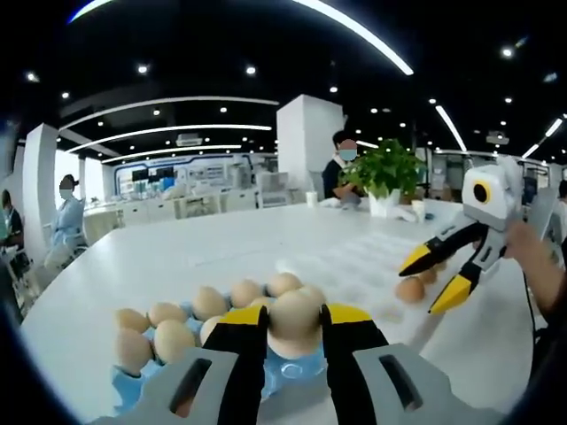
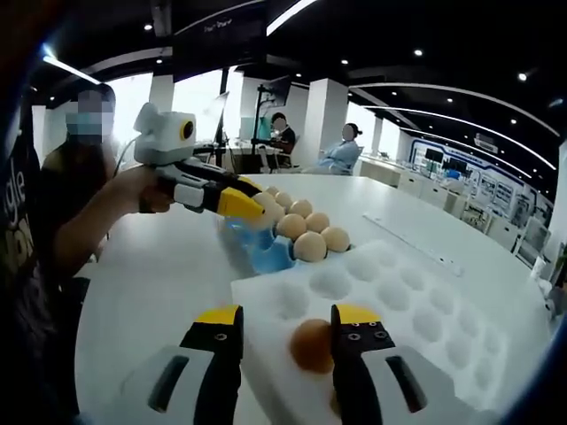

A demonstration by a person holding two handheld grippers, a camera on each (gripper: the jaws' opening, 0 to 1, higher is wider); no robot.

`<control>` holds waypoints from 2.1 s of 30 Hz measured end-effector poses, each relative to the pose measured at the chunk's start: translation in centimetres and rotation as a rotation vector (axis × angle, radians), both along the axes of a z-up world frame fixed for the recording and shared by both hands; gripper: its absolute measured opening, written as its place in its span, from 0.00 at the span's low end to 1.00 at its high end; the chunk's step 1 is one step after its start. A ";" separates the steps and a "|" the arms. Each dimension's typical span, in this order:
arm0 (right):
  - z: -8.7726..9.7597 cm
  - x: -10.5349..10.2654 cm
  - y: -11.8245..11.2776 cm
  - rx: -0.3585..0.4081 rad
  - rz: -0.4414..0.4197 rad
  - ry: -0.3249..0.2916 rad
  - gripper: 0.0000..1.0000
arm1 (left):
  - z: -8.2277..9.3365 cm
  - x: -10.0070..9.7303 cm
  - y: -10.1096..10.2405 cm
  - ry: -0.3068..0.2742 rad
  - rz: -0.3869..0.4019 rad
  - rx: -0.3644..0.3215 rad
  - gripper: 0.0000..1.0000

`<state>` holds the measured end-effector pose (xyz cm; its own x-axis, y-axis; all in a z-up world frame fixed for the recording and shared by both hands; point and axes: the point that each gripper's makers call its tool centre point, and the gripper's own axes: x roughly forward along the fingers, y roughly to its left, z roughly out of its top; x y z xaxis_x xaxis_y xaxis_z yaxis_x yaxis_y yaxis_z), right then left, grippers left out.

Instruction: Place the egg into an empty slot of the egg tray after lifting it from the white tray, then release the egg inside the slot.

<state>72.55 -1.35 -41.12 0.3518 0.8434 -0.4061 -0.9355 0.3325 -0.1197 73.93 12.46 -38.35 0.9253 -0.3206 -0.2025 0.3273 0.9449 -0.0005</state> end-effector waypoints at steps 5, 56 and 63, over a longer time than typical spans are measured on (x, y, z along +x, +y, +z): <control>-0.1 -0.1 -0.1 -0.008 0.003 0.003 0.42 | 0.0 -0.2 1.1 -0.001 0.025 -0.006 0.24; -0.4 0.2 0.4 -0.068 -0.018 0.004 0.43 | -0.4 -2.0 12.7 -0.021 0.293 -0.067 0.09; -0.5 0.2 0.5 -0.078 -0.018 0.000 0.43 | -1.2 -3.2 13.8 -0.032 0.265 -0.138 0.10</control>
